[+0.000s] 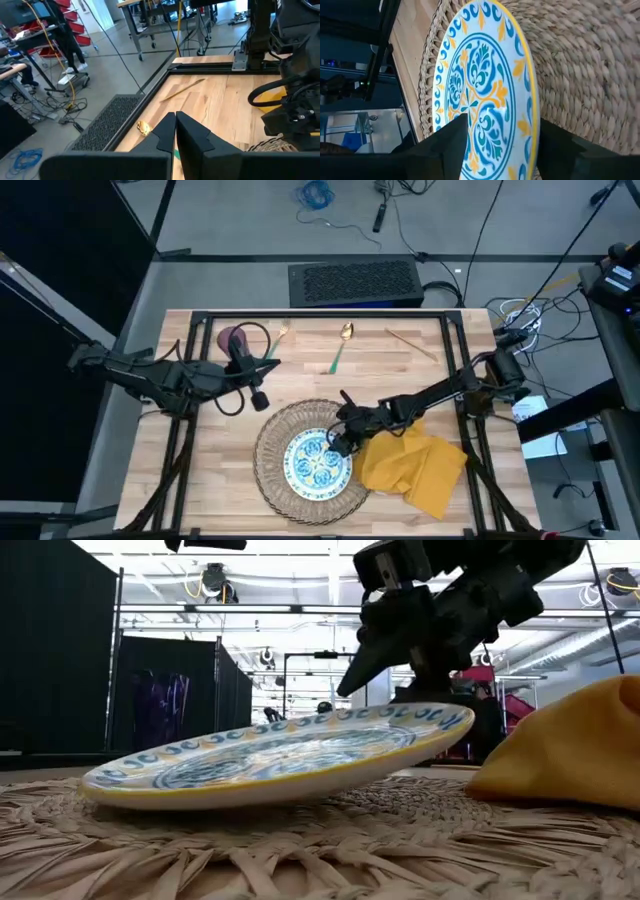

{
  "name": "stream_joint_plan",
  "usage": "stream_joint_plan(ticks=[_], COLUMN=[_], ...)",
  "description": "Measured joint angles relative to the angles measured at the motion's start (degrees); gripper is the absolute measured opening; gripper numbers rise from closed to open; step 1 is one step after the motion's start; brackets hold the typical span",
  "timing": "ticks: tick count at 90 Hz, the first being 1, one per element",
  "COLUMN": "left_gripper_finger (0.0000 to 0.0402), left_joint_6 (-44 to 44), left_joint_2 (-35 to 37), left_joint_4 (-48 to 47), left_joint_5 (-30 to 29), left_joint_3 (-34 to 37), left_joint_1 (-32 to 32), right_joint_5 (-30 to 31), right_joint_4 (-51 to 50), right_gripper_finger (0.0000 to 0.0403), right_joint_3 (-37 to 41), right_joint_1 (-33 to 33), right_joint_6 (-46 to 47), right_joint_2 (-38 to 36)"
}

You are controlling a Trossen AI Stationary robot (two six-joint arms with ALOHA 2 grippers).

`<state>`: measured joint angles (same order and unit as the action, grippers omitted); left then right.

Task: Set table place
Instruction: Put the white patterned plate to the center of the brown placemat, then fold the yellow table napkin

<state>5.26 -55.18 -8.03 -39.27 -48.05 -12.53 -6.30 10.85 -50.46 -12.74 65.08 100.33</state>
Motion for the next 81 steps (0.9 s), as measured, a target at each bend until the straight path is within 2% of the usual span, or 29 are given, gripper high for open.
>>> stream_joint_plan(ticks=[57, 81], left_gripper_finger=[0.0, 0.0], left_joint_6=[0.4, 1.2], left_joint_2=[0.0, 0.0], left_joint_4=[0.0, 0.0], left_joint_5=[0.0, 0.0], left_joint_3=[0.0, 0.0], left_joint_1=[0.0, 0.0], right_joint_5=[0.4, -0.7], right_joint_4=[-4.2, -4.6], right_gripper_finger=[0.0194, 0.0194], right_joint_3=[0.0, -0.2], right_joint_1=[3.9, 7.8], right_joint_6=[-3.8, -7.3], right_joint_2=[0.0, -0.3])
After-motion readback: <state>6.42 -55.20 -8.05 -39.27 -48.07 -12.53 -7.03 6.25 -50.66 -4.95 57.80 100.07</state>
